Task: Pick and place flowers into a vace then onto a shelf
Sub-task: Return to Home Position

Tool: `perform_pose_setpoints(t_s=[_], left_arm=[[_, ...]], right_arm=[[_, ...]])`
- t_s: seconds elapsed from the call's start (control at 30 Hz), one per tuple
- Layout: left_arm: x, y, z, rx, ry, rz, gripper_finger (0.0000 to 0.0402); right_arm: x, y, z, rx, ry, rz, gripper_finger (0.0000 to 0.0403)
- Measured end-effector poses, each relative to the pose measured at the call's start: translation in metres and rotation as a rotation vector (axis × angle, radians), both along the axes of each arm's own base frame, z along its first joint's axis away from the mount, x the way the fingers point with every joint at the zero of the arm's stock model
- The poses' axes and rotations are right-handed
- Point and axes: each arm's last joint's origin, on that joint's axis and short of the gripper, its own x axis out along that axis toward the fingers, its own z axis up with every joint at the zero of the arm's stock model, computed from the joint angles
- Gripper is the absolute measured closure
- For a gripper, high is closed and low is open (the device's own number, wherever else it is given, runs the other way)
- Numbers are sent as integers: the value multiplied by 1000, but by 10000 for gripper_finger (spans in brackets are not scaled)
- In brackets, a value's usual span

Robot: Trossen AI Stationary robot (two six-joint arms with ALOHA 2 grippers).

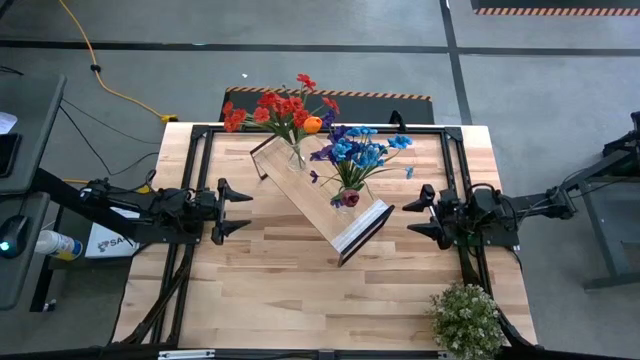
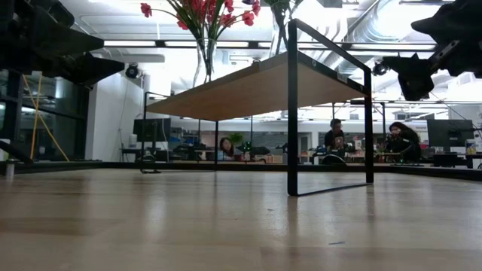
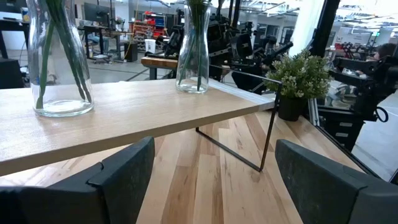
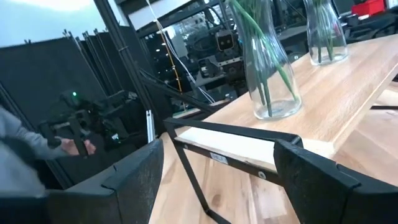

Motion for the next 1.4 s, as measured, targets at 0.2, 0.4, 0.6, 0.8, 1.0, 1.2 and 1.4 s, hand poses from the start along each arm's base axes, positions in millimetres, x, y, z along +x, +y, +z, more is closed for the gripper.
perform_pose_setpoints(t_s=[0.2, 0.4, 0.6, 0.8, 1.0, 1.2, 1.4], left_arm=[[0, 0, 0, 0, 0, 0, 34], [0, 0, 0, 0, 1, 0, 34], [0, 0, 0, 0, 1, 0, 34], [0, 0, 0, 0, 1, 0, 34], [0, 0, 0, 0, 1, 0, 34], [0, 0, 0, 0, 1, 0, 34], [0, 0, 0, 0, 1, 0, 34]], right_arm=[[0, 0, -1, -77, 4, -7, 110], [0, 0, -3, -110, 20, -17, 110], [0, 0, -4, -111, 25, -17, 110], [0, 0, -4, -111, 25, -17, 110], [0, 0, -4, -111, 25, -17, 110], [0, 0, -4, -111, 25, -17, 110], [0, 0, -4, -112, 25, -17, 110]])
